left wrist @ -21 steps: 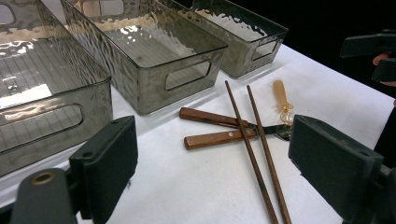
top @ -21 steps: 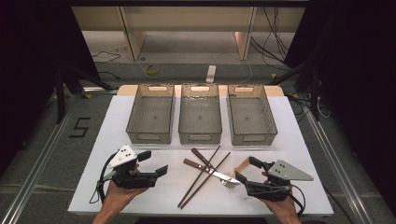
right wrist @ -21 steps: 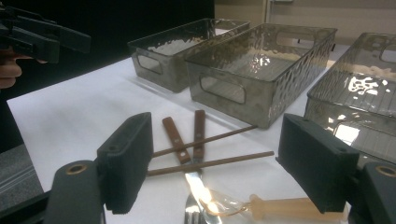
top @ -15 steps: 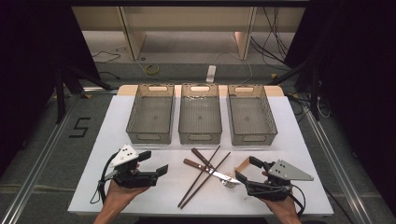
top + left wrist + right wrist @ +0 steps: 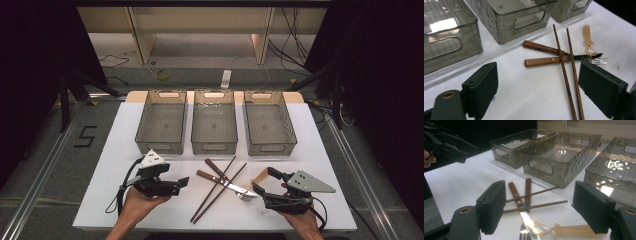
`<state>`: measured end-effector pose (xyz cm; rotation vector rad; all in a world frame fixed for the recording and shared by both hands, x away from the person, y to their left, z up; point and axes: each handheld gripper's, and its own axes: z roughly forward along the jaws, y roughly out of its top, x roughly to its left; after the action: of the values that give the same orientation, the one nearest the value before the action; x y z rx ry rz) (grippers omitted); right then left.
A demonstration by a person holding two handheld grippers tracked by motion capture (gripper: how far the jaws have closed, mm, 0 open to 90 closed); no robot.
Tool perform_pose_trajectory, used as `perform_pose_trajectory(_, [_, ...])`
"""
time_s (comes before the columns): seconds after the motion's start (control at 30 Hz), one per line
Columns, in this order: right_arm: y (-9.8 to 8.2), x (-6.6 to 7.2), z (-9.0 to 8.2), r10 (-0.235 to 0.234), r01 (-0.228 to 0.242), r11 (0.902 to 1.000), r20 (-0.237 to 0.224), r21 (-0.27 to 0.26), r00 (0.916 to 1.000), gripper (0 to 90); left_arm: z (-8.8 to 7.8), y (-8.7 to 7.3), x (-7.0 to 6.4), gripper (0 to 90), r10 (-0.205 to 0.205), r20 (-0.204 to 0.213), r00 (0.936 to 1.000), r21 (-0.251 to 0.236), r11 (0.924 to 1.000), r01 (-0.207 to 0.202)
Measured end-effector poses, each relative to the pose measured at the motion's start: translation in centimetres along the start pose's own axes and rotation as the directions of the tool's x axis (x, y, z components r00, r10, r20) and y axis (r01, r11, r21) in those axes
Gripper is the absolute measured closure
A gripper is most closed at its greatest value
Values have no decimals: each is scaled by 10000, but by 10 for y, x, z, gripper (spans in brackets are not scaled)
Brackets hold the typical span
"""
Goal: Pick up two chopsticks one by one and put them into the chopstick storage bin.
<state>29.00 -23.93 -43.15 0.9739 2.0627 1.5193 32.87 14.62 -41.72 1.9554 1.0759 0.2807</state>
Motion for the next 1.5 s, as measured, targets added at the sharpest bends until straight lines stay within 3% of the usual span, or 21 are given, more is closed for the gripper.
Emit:
perform_pose_trajectory(0.03, [0,0,0,11,-11,10000,0,19,10000,275,6,4,-4,159,0,-21,10000,350,9994,1])
perform_pose_trajectory(0.2, [0,-1,0,-15,15,9999,60,102,10000,283,16,7,-6,172,-8,180,9998,1030,9947,-11])
perform_pose_trajectory(0.27, [0,-1,0,-25,24,9999,65,147,10000,283,21,9,-4,182,-269,268,9993,1290,9914,232])
perform_pose_trajectory(0.5, [0,-2,1,-21,20,9998,74,215,10000,284,31,18,-10,212,10,127,9999,2169,9762,-37])
perform_pose_trajectory(0.57, [0,-2,1,-19,18,9997,75,230,10000,284,40,24,-16,232,128,260,9996,2671,9635,-193])
perform_pose_trajectory(0.6, [0,-2,1,-53,50,9996,103,273,9999,287,40,24,-16,245,128,260,9996,2671,9635,-193])
perform_pose_trajectory(0.67, [0,-2,2,-76,66,9991,231,426,9997,290,47,25,-21,269,281,254,9993,2969,9543,-343])
perform_pose_trajectory(0.7, [-1,-3,2,-42,32,9990,228,443,9997,290,51,26,-23,280,388,253,9989,3202,9463,-449])
perform_pose_trajectory(0.8, [-1,-3,2,-22,11,9987,206,504,9998,291,62,28,-28,326,386,455,9982,3574,9325,-524])
perform_pose_trajectory(0.83, [-1,-3,2,-43,32,9988,220,493,9997,290,67,28,-32,344,523,609,9968,3902,9179,-720])
perform_pose_trajectory(0.87, [0,-3,2,-18,8,9988,214,485,9998,290,69,28,-34,354,627,603,9962,4058,9103,-818])
perform_pose_trajectory(0.93, [0,-3,2,10,-19,9987,162,517,9999,289,73,28,-37,378,657,673,9956,4230,9018,-881])
perform_pose_trajectory(1.03, [-1,-3,3,11,-21,9982,158,592,9999,289,78,28,-39,417,664,750,9950,4300,8981,-923])
perform_pose_trajectory(1.13, [-1,-2,3,-9,1,9980,127,637,9999,289,87,27,-45,464,803,911,9926,4677,8765,-1139])
perform_pose_trajectory(1.17, [-1,-2,3,-2,-6,9979,121,654,9999,289,87,27,-45,481,803,911,9926,4677,8765,-1139])
perform_pose_trajectory(1.2, [-1,-2,3,10,-18,9979,126,652,9999,289,92,27,-46,501,881,903,9920,4790,8695,-1209])
perform_pose_trajectory(1.23, [-1,-2,3,10,-18,9979,126,652,9999,289,92,27,-46,517,881,903,9920,4790,8695,-1209])
perform_pose_trajectory(1.3, [-1,-2,3,16,-22,9979,96,649,10000,289,99,26,-49,542,1009,1022,9896,5065,8509,-1391])
perform_pose_trajectory(1.47, [-1,-2,4,-30,27,9979,53,651,10000,290,103,26,-51,600,910,1142,9893,5096,8494,-1369])
perform_pose_trajectory(1.5, [-1,-2,4,-75,72,9977,45,672,10000,290,104,25,-50,608,911,1172,9889,5144,8462,-1389])
